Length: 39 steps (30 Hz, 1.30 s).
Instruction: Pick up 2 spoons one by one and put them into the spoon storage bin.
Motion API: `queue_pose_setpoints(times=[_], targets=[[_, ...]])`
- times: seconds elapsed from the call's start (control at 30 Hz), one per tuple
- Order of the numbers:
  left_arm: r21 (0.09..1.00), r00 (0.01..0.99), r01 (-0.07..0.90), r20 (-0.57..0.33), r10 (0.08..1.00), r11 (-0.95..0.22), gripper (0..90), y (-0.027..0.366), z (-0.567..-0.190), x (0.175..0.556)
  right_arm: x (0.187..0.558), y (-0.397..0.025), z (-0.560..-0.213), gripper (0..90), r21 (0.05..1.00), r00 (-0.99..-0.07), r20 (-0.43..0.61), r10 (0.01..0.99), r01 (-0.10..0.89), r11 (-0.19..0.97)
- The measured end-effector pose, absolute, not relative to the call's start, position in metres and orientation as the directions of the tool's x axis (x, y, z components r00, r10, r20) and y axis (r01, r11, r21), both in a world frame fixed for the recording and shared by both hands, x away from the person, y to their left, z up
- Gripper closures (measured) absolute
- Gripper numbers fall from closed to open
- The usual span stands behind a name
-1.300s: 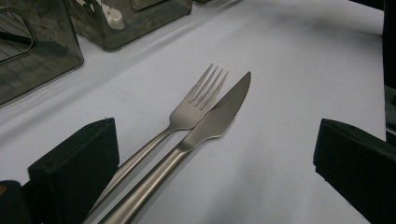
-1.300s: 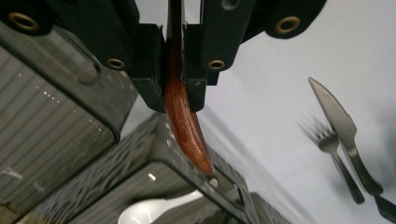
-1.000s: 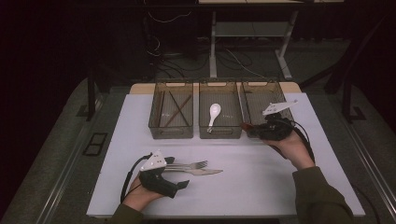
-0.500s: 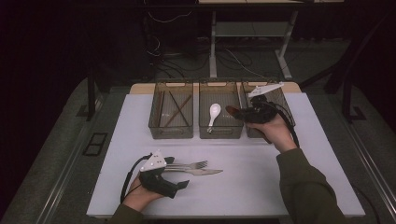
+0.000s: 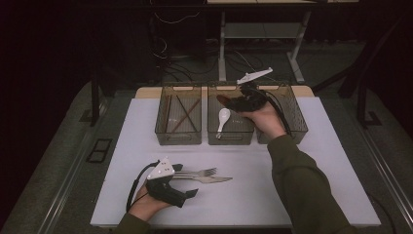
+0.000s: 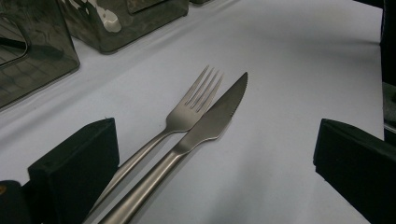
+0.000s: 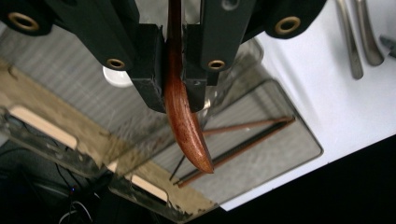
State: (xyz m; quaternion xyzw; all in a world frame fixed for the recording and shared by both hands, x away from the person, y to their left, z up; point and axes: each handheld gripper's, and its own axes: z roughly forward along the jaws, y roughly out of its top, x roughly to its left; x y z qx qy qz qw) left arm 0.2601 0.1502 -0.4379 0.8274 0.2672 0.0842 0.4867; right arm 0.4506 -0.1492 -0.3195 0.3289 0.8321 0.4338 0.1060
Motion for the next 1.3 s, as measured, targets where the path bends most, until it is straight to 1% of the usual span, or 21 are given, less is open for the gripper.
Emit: queue_pose_setpoints(times=[0.13, 0.4, 0.5, 0.83, 0.87, 0.9, 0.93, 1.03, 1.2, 1.3], targets=[[0.851, 0.844, 0.359, -0.121, 0.522, -0.383, 0.0, 0.151, -0.438, 0.260, 0.462, -0.135, -0.321, 79.9, 0.798, -0.767, 0.096, 0.634, 0.440, 0.412], [0.856, 0.845, 0.353, -0.119, 0.521, -0.377, 0.0, 0.151, -0.437, 0.259, 0.481, -0.121, -0.341, 79.9, 0.801, -0.758, 0.133, 0.638, 0.461, 0.381], [0.858, 0.847, 0.348, -0.115, 0.518, -0.379, 0.0, 0.151, -0.437, 0.258, 0.485, -0.120, -0.351, 79.9, 0.790, -0.748, 0.152, 0.646, 0.485, 0.375], [0.852, 0.848, 0.351, -0.115, 0.517, -0.388, 0.0, 0.150, -0.438, 0.258, 0.486, -0.126, -0.372, 79.6, 0.772, -0.735, 0.173, 0.656, 0.514, 0.373], [0.852, 0.848, 0.352, -0.116, 0.517, -0.387, 0.0, 0.150, -0.438, 0.258, 0.485, -0.127, -0.373, 78.7, 0.767, -0.733, 0.173, 0.658, 0.519, 0.377], [0.853, 0.848, 0.352, -0.116, 0.516, -0.387, 0.0, 0.150, -0.438, 0.258, 0.485, -0.128, -0.374, 74.3, 0.761, -0.729, 0.173, 0.663, 0.525, 0.380], [0.853, 0.849, 0.351, -0.115, 0.516, -0.387, 0.0, 0.150, -0.438, 0.258, 0.485, -0.129, -0.374, 71.9, 0.756, -0.724, 0.173, 0.667, 0.532, 0.381], [0.853, 0.850, 0.350, -0.115, 0.515, -0.387, 0.0, 0.149, -0.438, 0.258, 0.483, -0.133, -0.374, 67.0, 0.752, -0.723, 0.183, 0.666, 0.540, 0.379], [0.852, 0.850, 0.350, -0.114, 0.514, -0.389, 0.0, 0.149, -0.438, 0.258, 0.479, -0.139, -0.369, 57.1, 0.766, -0.723, 0.162, 0.672, 0.521, 0.376], [0.853, 0.849, 0.353, -0.119, 0.514, -0.385, 0.0, 0.149, -0.438, 0.257, 0.473, -0.143, -0.365, 52.7, 0.776, -0.717, 0.159, 0.679, 0.516, 0.363]])
